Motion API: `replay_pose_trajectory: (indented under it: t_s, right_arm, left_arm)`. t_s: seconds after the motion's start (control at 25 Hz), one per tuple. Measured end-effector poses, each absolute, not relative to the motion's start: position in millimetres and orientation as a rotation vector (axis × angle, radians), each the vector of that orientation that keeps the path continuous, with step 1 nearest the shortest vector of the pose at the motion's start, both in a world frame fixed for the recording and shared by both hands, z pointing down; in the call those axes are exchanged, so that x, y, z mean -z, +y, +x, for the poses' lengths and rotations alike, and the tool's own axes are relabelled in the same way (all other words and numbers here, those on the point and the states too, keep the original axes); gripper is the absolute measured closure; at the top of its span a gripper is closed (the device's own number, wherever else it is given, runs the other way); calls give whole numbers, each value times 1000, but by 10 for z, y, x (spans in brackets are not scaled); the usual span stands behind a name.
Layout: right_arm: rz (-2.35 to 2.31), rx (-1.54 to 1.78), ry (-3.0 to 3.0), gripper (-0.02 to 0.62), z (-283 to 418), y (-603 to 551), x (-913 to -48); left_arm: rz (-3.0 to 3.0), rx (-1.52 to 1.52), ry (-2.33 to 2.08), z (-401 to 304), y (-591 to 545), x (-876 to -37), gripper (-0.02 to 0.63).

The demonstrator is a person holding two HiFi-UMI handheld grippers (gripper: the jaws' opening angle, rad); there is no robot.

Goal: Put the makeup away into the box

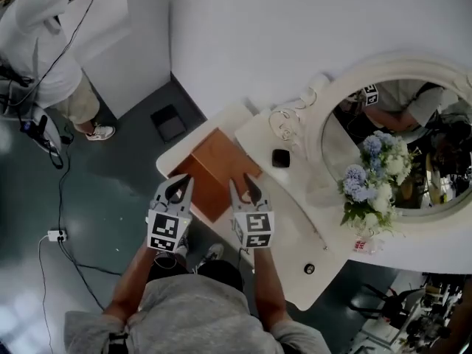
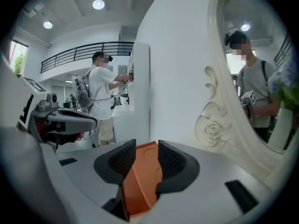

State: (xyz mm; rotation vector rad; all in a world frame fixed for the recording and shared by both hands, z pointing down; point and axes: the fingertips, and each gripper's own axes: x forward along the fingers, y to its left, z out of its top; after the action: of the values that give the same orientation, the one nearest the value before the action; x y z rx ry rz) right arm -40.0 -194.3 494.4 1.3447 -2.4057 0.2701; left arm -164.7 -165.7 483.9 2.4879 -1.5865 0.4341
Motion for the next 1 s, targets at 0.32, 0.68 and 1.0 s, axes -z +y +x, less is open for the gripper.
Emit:
replay_pose_trajectory:
  t_s: [0.32,0.68,1.0]
  right_arm:
    - [1699,-229,-2307,447,563,-1608,-4489]
    - [1990,-191,-2140,566,1245,-1283,-4365]
    - [2052,-221,-2099,578,1466,-1192,-4420]
  left_arm:
    - [2737,-404,-1345,-717,-1695,-4427,604]
    - [2892,-446,-1085,14,-1600,-4381,604]
    - [2934,-479,-990,302,-1609,-4429,605]
